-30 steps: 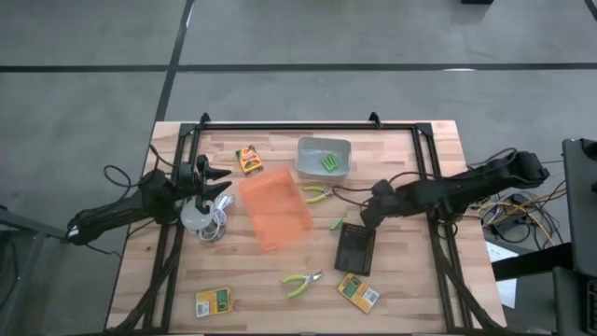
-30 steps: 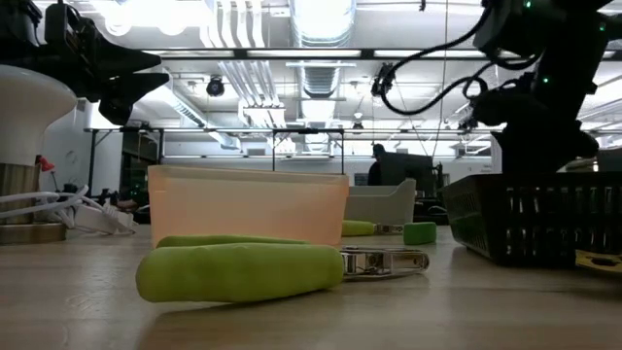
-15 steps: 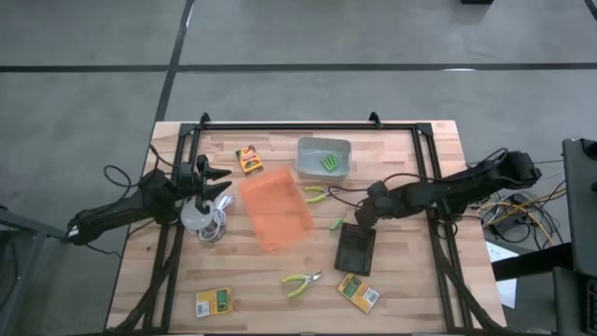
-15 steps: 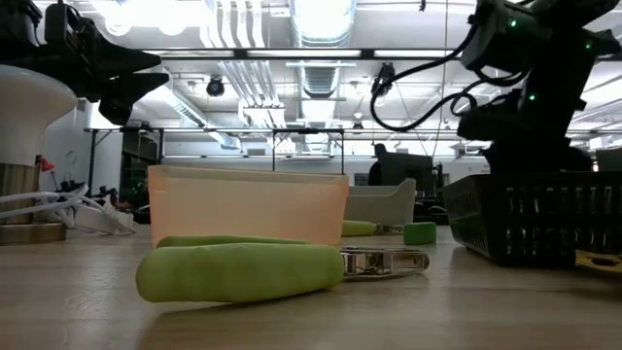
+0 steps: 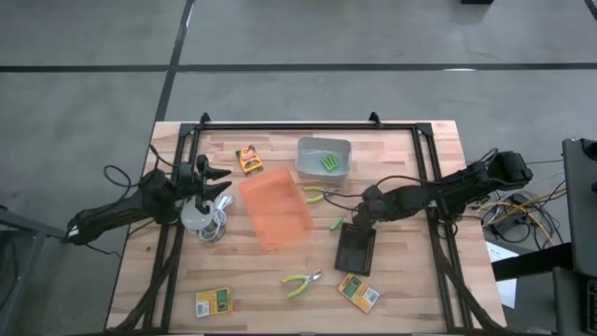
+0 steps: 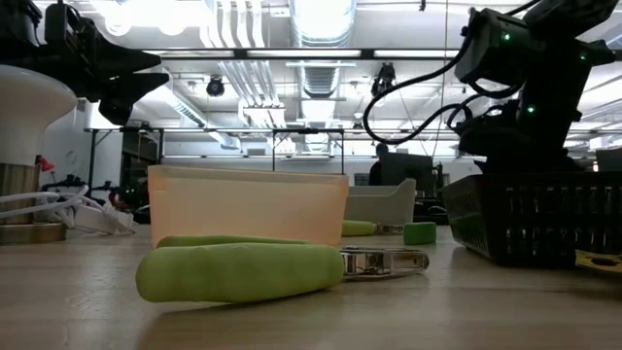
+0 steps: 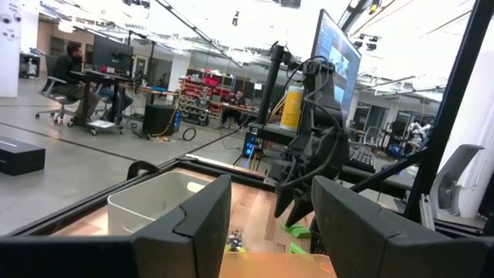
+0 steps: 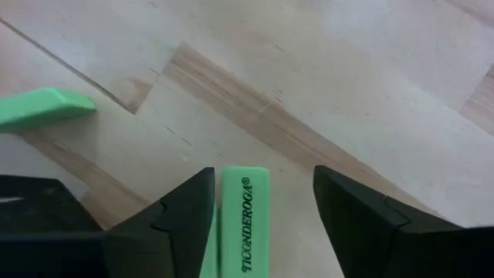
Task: Pick & Place School Supplies
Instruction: Put the green eraser into the gray bin
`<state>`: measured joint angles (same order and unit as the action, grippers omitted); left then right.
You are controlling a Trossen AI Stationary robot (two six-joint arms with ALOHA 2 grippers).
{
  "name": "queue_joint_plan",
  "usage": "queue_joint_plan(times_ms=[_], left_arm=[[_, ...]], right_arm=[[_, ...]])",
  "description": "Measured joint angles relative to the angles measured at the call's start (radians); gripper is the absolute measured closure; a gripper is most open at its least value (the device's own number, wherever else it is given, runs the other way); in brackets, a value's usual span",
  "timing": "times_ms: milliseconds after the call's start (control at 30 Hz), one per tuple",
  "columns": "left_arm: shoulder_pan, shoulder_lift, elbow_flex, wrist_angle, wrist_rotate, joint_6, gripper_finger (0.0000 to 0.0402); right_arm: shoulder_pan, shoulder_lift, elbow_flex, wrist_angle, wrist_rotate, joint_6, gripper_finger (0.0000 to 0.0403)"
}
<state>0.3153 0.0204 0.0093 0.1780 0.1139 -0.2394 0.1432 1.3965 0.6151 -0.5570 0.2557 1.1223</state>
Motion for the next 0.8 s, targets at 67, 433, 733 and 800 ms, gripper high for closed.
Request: queue_joint_plan(times_ms=[67,433,733,800], left_arm=[[0.000,0.000,0.000,0.000,0.000,0.000,0.0214],[0.000,0.000,0.000,0.000,0.000,0.000,0.0214],[0.000,0.001,0.000,0.000,0.000,0.000,0.0213],[0.000,0.001,0.000,0.000,0.000,0.000,0.0214]], right_arm=[[0.000,0.006,-0.009,-0.004,-0.006,0.006,0.0184],[0.000,0.000,-0.040,-0.018,-0.022,0.054,0.0184],[0.000,-0.035,-0.044,-0.139,-0.031,0.131,0.0184],[0.000,-0.051,-0.046,-0.174,-0.033,0.159,0.0184]])
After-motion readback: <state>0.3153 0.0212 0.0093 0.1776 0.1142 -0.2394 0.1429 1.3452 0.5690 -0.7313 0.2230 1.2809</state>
